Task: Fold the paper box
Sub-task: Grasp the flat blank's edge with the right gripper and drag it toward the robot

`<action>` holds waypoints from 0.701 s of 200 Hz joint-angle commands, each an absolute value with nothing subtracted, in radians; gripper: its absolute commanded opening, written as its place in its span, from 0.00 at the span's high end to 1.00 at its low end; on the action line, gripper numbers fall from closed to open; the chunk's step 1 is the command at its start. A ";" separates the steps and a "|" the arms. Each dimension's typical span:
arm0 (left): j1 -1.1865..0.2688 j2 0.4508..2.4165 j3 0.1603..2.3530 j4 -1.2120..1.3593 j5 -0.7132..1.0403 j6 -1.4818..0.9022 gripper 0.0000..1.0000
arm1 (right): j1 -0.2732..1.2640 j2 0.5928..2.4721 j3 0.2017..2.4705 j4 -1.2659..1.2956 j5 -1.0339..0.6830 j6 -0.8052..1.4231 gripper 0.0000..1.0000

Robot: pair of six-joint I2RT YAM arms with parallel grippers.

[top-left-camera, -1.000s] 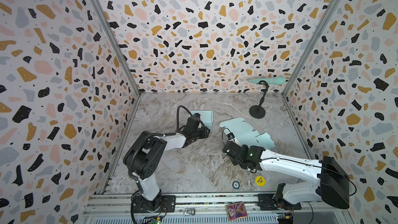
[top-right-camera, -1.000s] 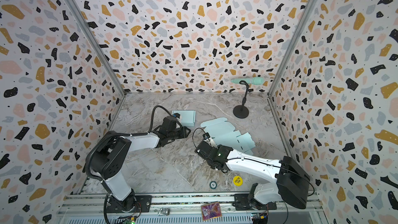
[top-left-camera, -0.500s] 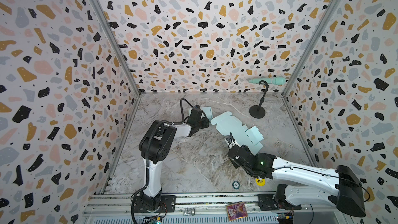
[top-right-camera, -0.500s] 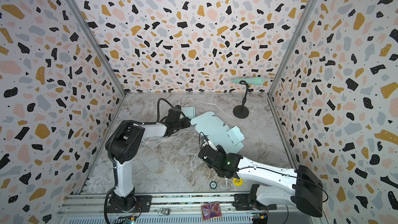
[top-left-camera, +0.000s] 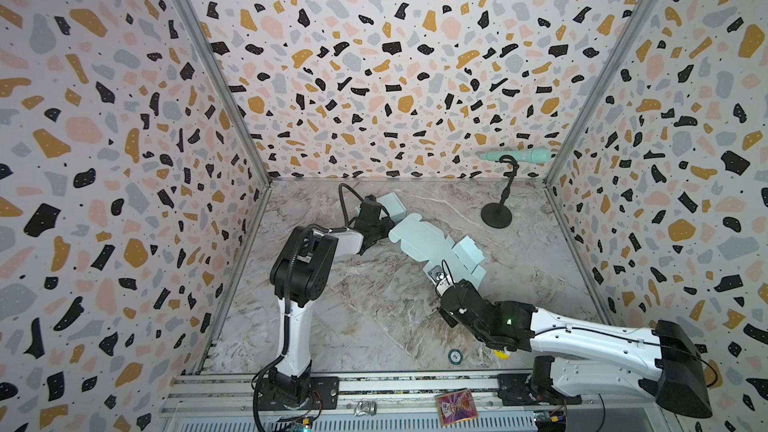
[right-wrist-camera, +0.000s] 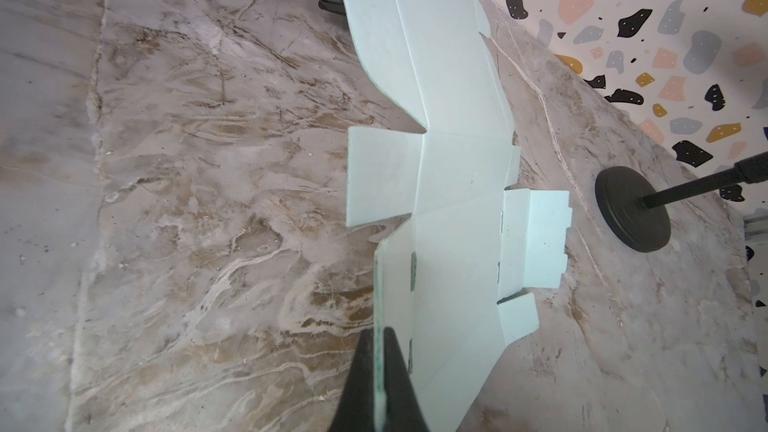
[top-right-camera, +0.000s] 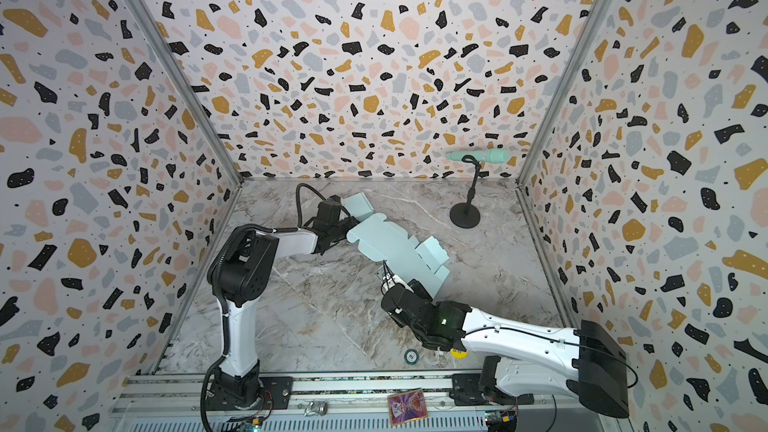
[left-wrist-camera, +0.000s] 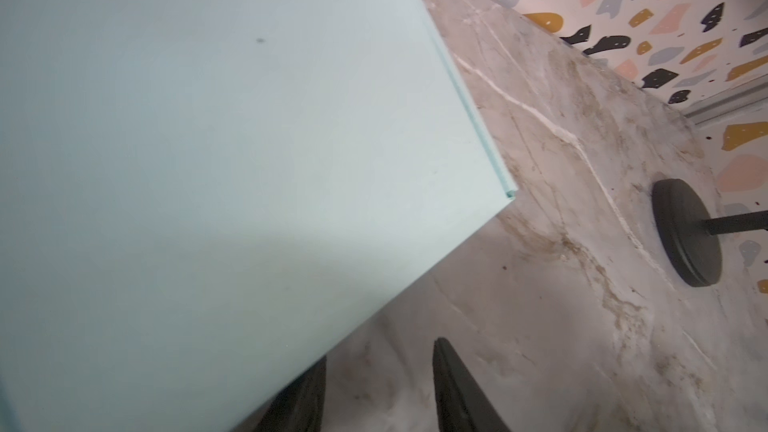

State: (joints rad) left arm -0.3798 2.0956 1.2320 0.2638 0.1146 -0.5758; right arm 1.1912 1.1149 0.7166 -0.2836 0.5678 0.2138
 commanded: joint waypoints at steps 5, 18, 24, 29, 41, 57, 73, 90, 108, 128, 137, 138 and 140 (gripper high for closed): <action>-0.352 2.046 1.184 0.268 0.122 -0.542 0.55 | 1.206 1.118 0.715 -0.225 0.582 0.172 1.00; -0.340 2.031 1.167 0.269 0.122 -0.536 0.55 | 1.208 1.130 0.719 -0.218 0.580 0.161 1.00; -0.335 2.026 1.161 0.267 0.120 -0.533 0.55 | 1.208 1.134 0.721 -0.217 0.579 0.158 1.00; -0.328 2.021 1.155 0.268 0.121 -0.531 0.55 | 1.209 1.137 0.723 -0.216 0.577 0.154 1.00; -0.311 2.017 1.147 0.274 0.127 -0.528 0.55 | 1.216 1.141 0.718 -0.194 0.564 0.136 1.00; -0.295 2.025 1.161 0.275 0.134 -0.520 0.56 | 1.225 1.145 0.711 -0.169 0.548 0.113 1.00; -0.284 2.043 1.190 0.270 0.144 -0.520 0.56 | 1.236 1.150 0.700 -0.145 0.532 0.095 1.00; -0.281 2.058 1.224 0.258 0.139 -0.514 0.56 | 1.260 1.153 0.682 -0.120 0.521 0.060 1.00; -0.275 2.060 1.238 0.260 0.146 -0.518 0.56 | 1.287 1.151 0.665 -0.099 0.512 0.035 1.00; -0.272 2.035 1.223 0.261 0.139 -0.518 0.56 | 1.314 1.143 0.643 -0.078 0.489 0.000 1.00; -0.262 2.012 1.197 0.275 0.148 -0.529 0.56 | 1.329 1.137 0.629 -0.059 0.487 -0.016 1.00; -0.262 2.009 1.193 0.276 0.150 -0.530 0.56 | 1.329 1.138 0.628 -0.058 0.487 -0.017 1.00; -0.260 2.002 1.187 0.279 0.151 -0.532 0.56 | 1.331 1.137 0.626 -0.054 0.485 -0.019 1.00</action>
State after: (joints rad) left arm -0.2749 2.0563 1.2133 0.2539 0.1318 -0.5350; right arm 1.3022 1.1515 0.6483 -0.1177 0.5064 0.0391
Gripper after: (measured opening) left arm 0.442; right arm 0.051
